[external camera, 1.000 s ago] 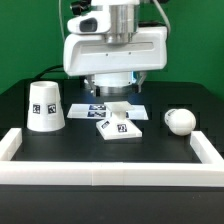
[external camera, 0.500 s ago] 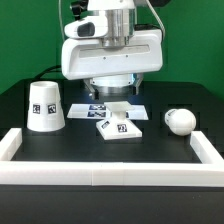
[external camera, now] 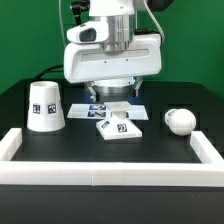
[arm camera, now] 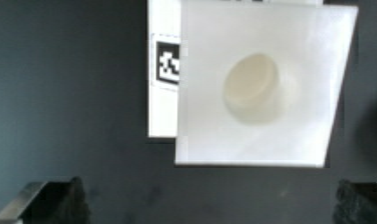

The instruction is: Assemble lamp

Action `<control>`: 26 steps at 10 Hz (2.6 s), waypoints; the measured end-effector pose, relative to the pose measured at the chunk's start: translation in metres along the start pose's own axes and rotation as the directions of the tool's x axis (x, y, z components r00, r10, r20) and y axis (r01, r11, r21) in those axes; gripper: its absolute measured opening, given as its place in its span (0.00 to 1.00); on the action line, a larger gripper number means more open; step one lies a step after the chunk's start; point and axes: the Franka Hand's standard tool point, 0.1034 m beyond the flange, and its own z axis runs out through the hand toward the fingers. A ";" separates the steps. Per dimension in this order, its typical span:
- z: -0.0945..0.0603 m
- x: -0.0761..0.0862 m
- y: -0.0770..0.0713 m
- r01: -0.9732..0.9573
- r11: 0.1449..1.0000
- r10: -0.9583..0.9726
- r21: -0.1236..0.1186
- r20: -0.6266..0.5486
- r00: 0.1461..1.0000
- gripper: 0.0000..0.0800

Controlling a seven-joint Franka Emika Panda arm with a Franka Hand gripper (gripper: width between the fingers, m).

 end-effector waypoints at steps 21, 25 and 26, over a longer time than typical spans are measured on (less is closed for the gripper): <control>0.031 0.067 -0.026 -0.144 0.990 0.144 0.001 -0.045 0.989 0.67; 0.033 0.127 -0.046 -0.271 0.962 0.272 0.020 -0.093 0.958 0.67; 0.033 0.140 -0.048 -0.290 0.957 0.291 0.025 -0.105 0.951 0.67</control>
Offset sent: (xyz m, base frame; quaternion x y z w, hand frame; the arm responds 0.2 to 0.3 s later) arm -0.0050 0.0038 -0.0134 -0.0105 0.0054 0.0055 0.9999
